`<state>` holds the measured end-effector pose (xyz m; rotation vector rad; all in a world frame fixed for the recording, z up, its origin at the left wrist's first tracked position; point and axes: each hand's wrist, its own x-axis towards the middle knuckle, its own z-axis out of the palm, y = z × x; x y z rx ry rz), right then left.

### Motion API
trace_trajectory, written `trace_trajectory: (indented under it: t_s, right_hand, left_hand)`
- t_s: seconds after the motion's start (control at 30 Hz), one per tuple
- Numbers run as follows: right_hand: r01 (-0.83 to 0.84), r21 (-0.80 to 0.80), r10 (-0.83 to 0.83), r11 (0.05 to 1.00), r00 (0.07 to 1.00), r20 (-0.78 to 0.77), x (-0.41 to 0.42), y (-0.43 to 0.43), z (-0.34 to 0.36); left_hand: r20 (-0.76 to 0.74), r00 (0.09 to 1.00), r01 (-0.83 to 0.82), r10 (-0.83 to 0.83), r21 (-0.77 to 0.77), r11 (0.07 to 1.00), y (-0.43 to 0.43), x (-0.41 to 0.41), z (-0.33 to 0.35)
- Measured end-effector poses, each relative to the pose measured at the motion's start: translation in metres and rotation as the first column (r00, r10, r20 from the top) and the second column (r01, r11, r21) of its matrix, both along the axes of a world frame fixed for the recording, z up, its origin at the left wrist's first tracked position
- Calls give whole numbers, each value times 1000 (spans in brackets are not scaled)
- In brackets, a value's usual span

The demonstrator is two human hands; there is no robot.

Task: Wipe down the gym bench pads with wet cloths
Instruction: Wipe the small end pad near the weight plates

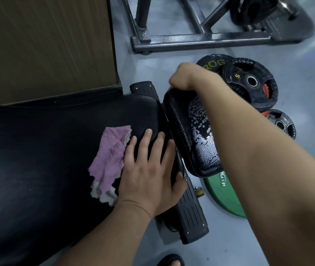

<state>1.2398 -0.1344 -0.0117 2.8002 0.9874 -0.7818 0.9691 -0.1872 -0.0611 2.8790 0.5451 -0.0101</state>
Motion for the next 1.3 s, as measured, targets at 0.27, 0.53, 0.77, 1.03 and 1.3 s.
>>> trace_trajectory:
  t_s: [0.27, 0.53, 0.77, 1.03, 1.3]
  right_hand:
    - [-10, -13, 10, 1000, 999, -33, -10, 4, -2]
    - [313, -26, -308, 949, 944, 118, 29, -35, -6]
    - [148, 68, -145, 987, 989, -41, 21, -27, -5]
    - [440, 215, -429, 872, 898, -99, 46, -133, 7]
    - [700, 132, -624, 702, 694, -358, 14, -237, -4]
  left_hand:
    - [-5, 1000, -3, 3, 8, 1000, -1, 1, -1]
    - [8, 1000, 9, -9, 39, 999, 0, 2, -4]
    - [15, 1000, 3, -5, 88, 996, -3, 2, -3]
    - [52, 998, -24, 18, 103, 994, -3, 2, -5]
    - [35, 999, -38, 34, 121, 992, -8, 3, -4]
